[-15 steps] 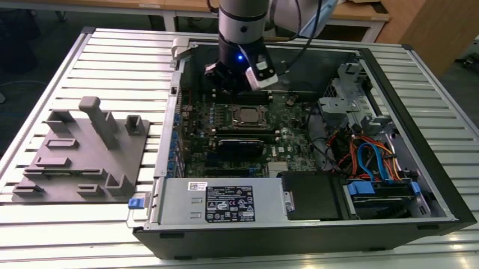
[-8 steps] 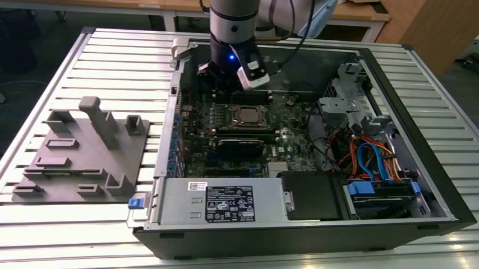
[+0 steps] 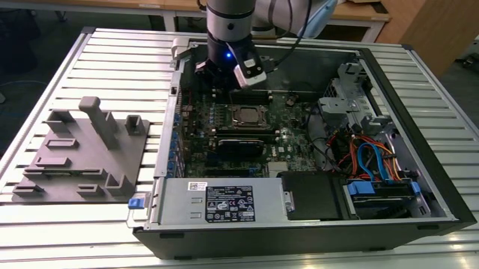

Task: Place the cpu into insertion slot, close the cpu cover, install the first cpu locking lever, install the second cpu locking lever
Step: 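Install the first cpu locking lever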

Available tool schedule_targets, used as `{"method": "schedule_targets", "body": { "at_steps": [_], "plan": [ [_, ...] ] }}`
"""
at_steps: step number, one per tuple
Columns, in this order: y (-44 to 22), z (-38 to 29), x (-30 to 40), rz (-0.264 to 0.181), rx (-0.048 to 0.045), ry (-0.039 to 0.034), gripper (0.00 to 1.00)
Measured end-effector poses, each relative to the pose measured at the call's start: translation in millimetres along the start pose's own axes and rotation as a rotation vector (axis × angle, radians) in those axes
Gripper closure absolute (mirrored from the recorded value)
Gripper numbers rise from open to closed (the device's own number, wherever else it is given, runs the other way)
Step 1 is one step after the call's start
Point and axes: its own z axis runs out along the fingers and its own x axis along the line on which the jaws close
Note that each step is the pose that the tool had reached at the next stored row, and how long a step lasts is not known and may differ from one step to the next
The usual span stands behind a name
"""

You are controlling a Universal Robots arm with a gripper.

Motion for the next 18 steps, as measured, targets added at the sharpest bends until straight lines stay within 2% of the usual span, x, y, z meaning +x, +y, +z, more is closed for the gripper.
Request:
{"method": "schedule_targets", "body": {
  "at_steps": [13,18],
  "plan": [
    [21.1,2.2,3.1,0.000,-0.0010,-0.0001,0.90],
    [23.7,2.5,3.2,0.000,-0.0010,-0.0001,0.90]
  ]
}}
